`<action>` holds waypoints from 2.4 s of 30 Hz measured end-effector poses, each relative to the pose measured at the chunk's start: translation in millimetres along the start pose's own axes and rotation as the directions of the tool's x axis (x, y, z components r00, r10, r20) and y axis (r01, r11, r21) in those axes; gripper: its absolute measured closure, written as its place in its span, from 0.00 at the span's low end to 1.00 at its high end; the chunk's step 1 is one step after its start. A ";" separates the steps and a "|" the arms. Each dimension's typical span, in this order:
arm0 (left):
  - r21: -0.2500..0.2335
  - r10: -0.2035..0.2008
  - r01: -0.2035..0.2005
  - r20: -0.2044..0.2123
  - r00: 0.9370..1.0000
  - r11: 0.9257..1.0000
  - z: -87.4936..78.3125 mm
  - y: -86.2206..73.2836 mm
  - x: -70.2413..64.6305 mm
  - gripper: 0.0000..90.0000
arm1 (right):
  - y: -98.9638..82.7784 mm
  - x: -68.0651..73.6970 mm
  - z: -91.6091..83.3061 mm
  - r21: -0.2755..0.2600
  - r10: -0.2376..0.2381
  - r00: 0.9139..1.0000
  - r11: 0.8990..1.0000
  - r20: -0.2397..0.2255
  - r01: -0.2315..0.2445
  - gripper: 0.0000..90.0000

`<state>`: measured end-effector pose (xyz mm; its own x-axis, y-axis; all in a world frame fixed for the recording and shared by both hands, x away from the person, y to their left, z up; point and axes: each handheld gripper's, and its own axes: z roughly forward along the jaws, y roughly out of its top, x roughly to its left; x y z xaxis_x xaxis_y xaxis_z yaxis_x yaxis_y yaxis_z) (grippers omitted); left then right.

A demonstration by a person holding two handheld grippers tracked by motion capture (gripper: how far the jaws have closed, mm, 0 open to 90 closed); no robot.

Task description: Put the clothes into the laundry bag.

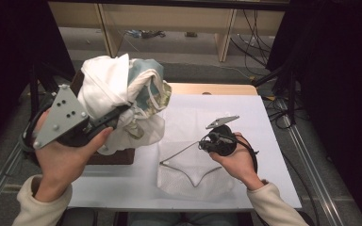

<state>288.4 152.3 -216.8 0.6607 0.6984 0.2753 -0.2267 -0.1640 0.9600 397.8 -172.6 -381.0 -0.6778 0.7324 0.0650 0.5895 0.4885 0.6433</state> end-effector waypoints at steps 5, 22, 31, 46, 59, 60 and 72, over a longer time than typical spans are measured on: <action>-0.014 0.018 -0.017 0.120 0.993 1.000 -3.5 16.9 -20.5 0.81 | 0.5 -1.9 -2.4 -0.010 -0.018 1.000 1.000 -0.002 0.018 1.00; 0.477 -0.336 0.108 0.425 0.840 0.872 76.4 -112.4 -84.6 0.81 | 2.2 -10.2 -14.3 -0.070 0.034 0.999 0.997 0.011 -0.033 1.00; 0.582 -0.354 0.067 0.397 0.847 0.811 108.2 -155.0 -96.8 0.81 | 3.2 -8.6 -18.3 -0.083 0.042 0.999 0.996 0.009 -0.041 1.00; 0.666 -0.264 -0.051 0.363 0.893 0.744 167.4 -206.3 -116.1 0.76 | 2.5 -0.5 -16.6 -0.104 0.020 1.000 0.994 0.009 -0.019 1.00; 0.621 -0.338 0.082 0.307 0.889 0.780 135.8 -184.7 -96.3 0.32 | 1.5 -3.1 -15.4 -0.066 0.024 0.999 0.998 0.030 -0.022 1.00; 0.612 -0.332 0.076 0.317 0.888 0.787 130.7 -180.7 -93.1 0.31 | 1.1 -3.0 -14.8 -0.067 0.027 0.999 0.997 0.027 -0.025 1.00; 0.574 -0.350 0.133 0.286 0.892 0.808 127.8 -162.9 -68.2 0.23 | 2.4 -2.1 -14.7 -0.075 0.005 1.000 0.997 0.028 -0.002 1.00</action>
<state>371.7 42.4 -385.6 0.8736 0.4807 -0.0759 0.3151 -0.4398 0.8410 394.2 -180.0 -368.3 -0.6627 0.7474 0.0468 0.5565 0.4497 0.6986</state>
